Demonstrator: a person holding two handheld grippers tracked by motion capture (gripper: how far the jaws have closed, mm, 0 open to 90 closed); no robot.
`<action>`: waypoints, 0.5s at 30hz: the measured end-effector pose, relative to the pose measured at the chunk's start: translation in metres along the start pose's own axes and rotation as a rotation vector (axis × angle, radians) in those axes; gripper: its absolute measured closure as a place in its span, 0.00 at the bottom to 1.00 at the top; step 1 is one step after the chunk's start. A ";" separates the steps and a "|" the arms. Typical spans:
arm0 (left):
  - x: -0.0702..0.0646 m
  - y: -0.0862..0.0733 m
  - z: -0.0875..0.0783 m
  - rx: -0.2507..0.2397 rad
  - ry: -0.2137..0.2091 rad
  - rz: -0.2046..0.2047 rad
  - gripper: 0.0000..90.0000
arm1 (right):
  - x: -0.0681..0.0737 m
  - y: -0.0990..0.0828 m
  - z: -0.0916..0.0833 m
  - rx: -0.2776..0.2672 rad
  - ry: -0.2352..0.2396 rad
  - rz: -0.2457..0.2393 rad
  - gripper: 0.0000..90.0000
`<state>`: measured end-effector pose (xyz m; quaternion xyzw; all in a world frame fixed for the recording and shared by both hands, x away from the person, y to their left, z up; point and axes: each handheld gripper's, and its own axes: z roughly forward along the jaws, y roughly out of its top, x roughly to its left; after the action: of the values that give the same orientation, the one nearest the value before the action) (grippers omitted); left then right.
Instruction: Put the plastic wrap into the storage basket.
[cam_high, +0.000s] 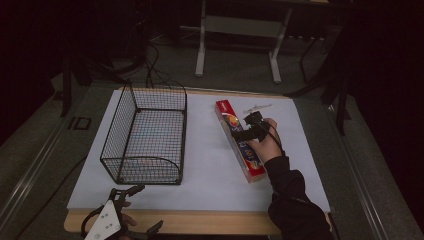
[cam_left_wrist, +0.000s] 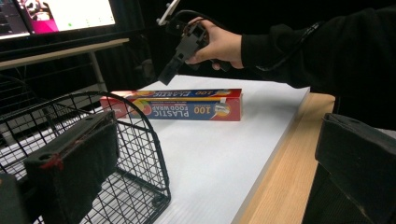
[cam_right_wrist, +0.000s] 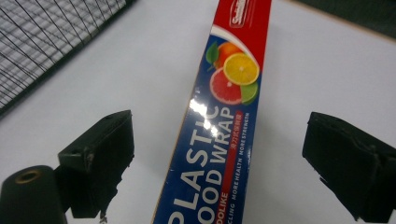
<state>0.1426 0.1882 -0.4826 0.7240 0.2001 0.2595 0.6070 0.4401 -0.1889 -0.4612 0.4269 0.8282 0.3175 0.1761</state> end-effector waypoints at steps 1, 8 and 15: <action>0.000 0.000 0.000 0.001 -0.003 0.000 0.00 | -0.002 0.002 0.006 0.033 0.009 0.010 0.10; 0.000 0.000 0.000 -0.001 -0.004 0.002 0.00 | -0.002 0.005 0.022 0.125 0.009 0.017 0.10; -0.001 0.000 0.000 0.003 -0.004 0.010 0.00 | -0.002 0.012 0.039 0.234 0.015 0.038 0.10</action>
<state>0.1420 0.1880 -0.4827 0.7263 0.1958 0.2607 0.6051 0.4702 -0.1703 -0.4816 0.4578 0.8526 0.2252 0.1127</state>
